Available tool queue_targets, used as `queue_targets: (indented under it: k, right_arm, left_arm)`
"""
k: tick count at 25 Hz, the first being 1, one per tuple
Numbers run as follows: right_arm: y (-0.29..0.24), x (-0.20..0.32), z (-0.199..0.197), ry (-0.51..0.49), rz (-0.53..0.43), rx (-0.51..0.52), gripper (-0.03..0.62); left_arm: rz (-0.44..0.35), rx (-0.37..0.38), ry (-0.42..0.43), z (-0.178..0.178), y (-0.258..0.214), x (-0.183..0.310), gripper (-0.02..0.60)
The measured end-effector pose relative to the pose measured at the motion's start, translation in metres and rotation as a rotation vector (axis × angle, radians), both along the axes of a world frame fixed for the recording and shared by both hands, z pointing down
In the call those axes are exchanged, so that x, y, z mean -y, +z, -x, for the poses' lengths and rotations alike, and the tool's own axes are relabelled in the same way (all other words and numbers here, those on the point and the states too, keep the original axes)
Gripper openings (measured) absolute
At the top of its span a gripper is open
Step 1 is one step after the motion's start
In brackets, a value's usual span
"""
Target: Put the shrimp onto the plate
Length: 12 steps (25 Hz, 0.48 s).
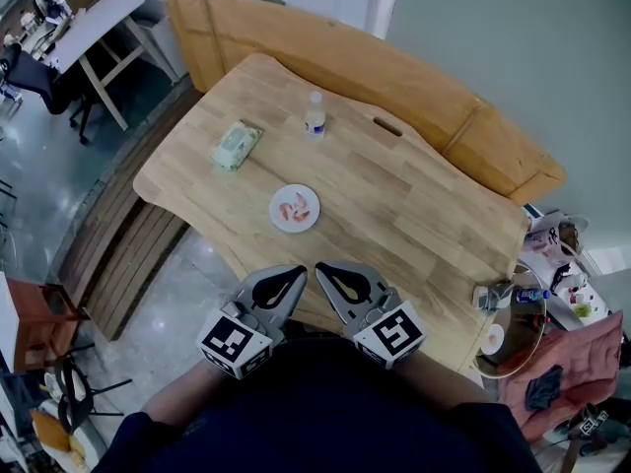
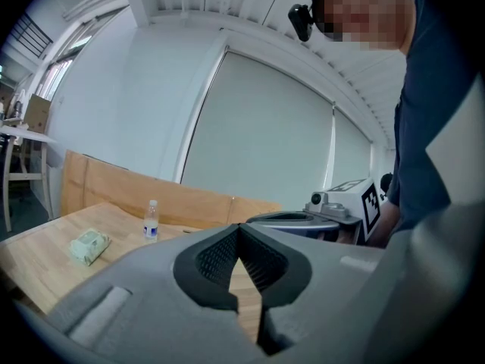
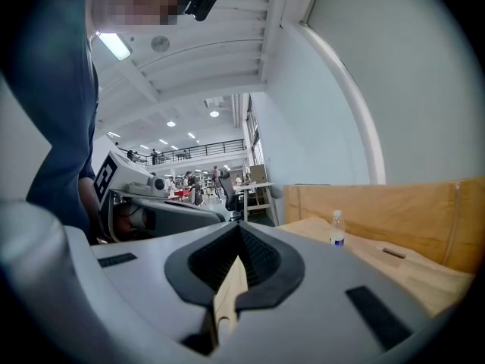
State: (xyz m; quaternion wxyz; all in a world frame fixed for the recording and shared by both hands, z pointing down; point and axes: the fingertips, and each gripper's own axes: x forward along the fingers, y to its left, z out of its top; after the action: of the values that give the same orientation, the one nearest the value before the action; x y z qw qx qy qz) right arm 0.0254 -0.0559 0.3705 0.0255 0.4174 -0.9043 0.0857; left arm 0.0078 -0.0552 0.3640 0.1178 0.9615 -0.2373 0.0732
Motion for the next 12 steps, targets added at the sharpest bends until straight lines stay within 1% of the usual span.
queue_targets:
  k: [8, 12]
  right_arm:
    - [0.0008, -0.0057, 0.0035, -0.021, 0.003, 0.007, 0.009]
    - [0.0022, -0.0053, 0.0042, -0.025, 0.003, 0.007, 0.009]
  left_arm:
    - [-0.015, 0.005, -0.006, 0.0011, -0.0018, -0.0035, 0.004]
    - [-0.006, 0.008, -0.011, 0.002, -0.0006, -0.0035, 0.005]
